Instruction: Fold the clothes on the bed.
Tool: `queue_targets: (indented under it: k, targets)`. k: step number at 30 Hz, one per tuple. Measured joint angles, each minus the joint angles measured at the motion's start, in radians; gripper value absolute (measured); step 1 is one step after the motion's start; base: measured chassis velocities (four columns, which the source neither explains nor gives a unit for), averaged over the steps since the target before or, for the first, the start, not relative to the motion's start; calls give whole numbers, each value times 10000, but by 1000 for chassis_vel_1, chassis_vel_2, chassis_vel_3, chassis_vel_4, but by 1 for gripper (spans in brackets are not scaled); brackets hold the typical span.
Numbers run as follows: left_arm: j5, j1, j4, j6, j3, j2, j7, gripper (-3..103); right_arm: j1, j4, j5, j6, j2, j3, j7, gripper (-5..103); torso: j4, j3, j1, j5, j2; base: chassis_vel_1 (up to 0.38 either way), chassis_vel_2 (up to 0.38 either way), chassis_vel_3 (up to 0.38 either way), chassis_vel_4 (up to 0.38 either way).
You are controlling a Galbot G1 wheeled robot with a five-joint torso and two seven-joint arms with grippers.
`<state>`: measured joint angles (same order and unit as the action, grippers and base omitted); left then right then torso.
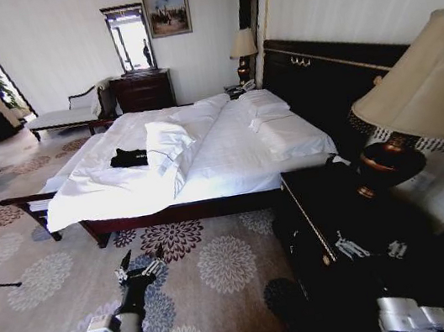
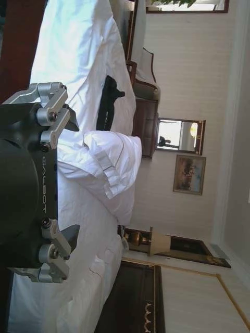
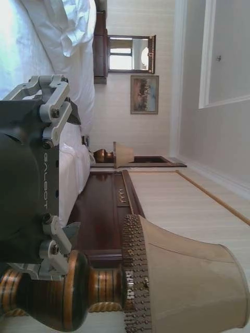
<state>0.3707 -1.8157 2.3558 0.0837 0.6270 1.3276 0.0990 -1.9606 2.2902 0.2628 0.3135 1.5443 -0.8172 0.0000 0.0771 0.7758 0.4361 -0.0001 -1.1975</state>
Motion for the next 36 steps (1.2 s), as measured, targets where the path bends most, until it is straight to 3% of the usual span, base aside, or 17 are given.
queue_targets:
  k: [13, 19, 29, 32, 36]
  targets:
    - [13, -42, -137, -346, -154, -38, 41, 100, -33, 192, -57, -257, 59, -70, -206, 100, 0, 0, 0, 1, 0, 0, 0, 0, 0]
    - [-66, -27, -146, -372, -436, -86, 17, 100, -198, 78, -301, 2, 227, -14, -588, 100, 0, 0, 0, 1, -1, 0, 0, 0, 0]
    - [-168, -164, -18, -424, -439, -32, -132, 100, -314, 157, -314, -82, 154, -2, -537, 100, -1, 0, 0, 0, 0, 0, 0, 0, 0]
    - [137, -206, 192, -794, -339, -94, -558, 100, -302, 174, -188, -162, 25, -47, -386, 100, 0, 0, 0, 1, -1, 0, 0, 0, 0]
    - [597, -22, 478, -1011, -182, -71, -618, 100, -221, 178, -96, -256, -117, -137, -283, 100, 1, -1, -2, 1, -2, -10, 17, 10, -9]
